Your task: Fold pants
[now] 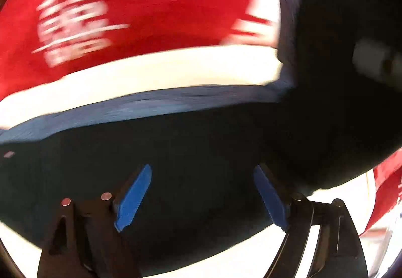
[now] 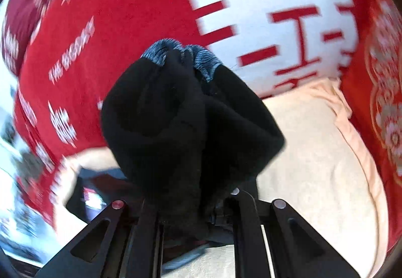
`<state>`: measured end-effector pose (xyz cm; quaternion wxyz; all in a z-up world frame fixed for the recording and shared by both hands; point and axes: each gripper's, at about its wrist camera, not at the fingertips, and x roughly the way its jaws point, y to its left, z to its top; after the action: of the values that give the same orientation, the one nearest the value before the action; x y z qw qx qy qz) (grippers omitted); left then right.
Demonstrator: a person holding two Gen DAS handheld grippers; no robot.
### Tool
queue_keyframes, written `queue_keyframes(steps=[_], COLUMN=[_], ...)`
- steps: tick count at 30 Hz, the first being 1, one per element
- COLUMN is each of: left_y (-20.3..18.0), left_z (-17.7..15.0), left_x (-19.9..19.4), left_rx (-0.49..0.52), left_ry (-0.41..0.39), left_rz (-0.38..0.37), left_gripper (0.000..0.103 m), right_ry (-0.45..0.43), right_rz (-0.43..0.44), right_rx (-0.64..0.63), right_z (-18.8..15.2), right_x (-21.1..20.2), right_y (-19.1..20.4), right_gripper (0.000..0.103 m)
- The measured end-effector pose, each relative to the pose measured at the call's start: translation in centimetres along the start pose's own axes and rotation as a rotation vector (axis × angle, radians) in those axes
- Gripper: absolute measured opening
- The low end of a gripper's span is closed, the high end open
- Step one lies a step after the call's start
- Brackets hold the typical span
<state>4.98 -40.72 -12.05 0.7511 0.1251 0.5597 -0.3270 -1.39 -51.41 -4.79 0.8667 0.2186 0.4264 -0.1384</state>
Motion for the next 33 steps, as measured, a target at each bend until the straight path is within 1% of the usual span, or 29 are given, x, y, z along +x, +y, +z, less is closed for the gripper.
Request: queue_keyframes(steps=[3, 5, 8, 9, 10, 11, 12, 13, 14, 15, 16, 17, 19, 20, 21, 22, 23, 25, 27, 29, 31, 33], left_y=[6.7, 10.7, 15.6, 17.0, 18.1, 19.0, 19.7, 20.2, 20.7, 21.2, 20.9, 20.6, 20.5, 19.8, 19.0, 18.2, 17.6, 16.0, 12.9, 11.2, 9.8, 9.1], left_z=[-0.7, -1.5, -2.8, -3.1, -3.5, -3.8, -4.0, -4.3, -4.5, -4.7, -4.6, -4.4, -3.9, -3.2, -2.7, -2.2, -1.9, -0.5, 0.9, 1.8, 2.0, 1.7], left_x=[-1.9, -2.8, -3.1, -3.1, -3.2, -3.2, -3.3, -3.5, -3.7, -4.1, -4.5, -4.9, -5.6, -5.8, -6.1, -6.1, -6.1, -5.5, -3.9, -2.7, -1.6, -0.7], left_rx=[-0.058, -0.089, -0.128, -0.144, -0.16, -0.171, -0.178, -0.18, -0.18, -0.182, -0.184, -0.184, -0.172, -0.163, -0.15, -0.141, -0.136, -0.133, -0.137, -0.13, -0.102, -0.087], left_ry=[0.003, 0.012, 0.038, 0.048, 0.056, 0.059, 0.06, 0.059, 0.059, 0.062, 0.063, 0.06, 0.048, 0.041, 0.039, 0.044, 0.049, 0.059, 0.083, 0.125, 0.158, 0.192], left_rz=[0.083, 0.132, 0.19, 0.204, 0.212, 0.215, 0.219, 0.221, 0.22, 0.215, 0.202, 0.182, 0.127, 0.09, 0.037, -0.013, -0.06, -0.148, -0.207, -0.251, -0.242, -0.231], left_gripper=[0.085, 0.085, 0.085, 0.085, 0.085, 0.085, 0.085, 0.085, 0.085, 0.085, 0.085, 0.085, 0.085, 0.085, 0.085, 0.085, 0.085, 0.085, 0.085, 0.085, 0.085, 0.085], right_ry=[0.055, 0.102, 0.185, 0.197, 0.19, 0.167, 0.151, 0.149, 0.151, 0.152, 0.161, 0.18, 0.219, 0.239, 0.25, 0.271, 0.282, 0.291, 0.287, 0.274, 0.301, 0.32], right_rz=[-0.075, -0.157, -0.326, -0.412, -0.476, -0.531, -0.539, -0.498, -0.455, -0.424, -0.376, -0.296, -0.126, -0.026, 0.029, 0.102, 0.15, 0.217, 0.267, 0.32, 0.33, 0.339], right_rx=[-0.137, -0.259, -0.453, -0.552, -0.637, -0.705, -0.751, -0.765, -0.766, -0.764, -0.742, -0.67, -0.443, -0.262, -0.143, 0.064, 0.2, 0.409, 0.516, 0.593, 0.651, 0.722], right_z=[-2.1, -4.4, -9.1, -11.1, -12.6, -13.7, -14.4, -14.8, -15.0, -15.1, -15.1, -14.5, -12.9, -11.8, -11.4, -10.8, -10.6, -11.1, -11.5, -11.8, -12.4, -13.4], right_x=[3.8, 6.7, 11.6, 13.2, 13.9, 14.0, 13.6, 12.8, 11.8, 10.9, 9.5, 8.0, 5.9, 5.0, 4.8, 4.6, 4.8, 5.3, 5.7, 5.8, 6.5, 7.0], right_y=[5.6, 9.4, 14.2, 15.8, 17.0, 18.2, 19.2, 19.8, 20.2, 20.4, 20.3, 19.5, 16.4, 13.6, 11.8, 8.2, 5.8, 1.8, -0.3, -1.4, -2.4, -2.9], right_gripper=[0.018, 0.022, 0.028, 0.034, 0.045, 0.045, 0.047, 0.056, 0.059, 0.059, 0.059, 0.059, 0.059, 0.059, 0.059, 0.059, 0.059, 0.059, 0.057, 0.056, 0.056, 0.055])
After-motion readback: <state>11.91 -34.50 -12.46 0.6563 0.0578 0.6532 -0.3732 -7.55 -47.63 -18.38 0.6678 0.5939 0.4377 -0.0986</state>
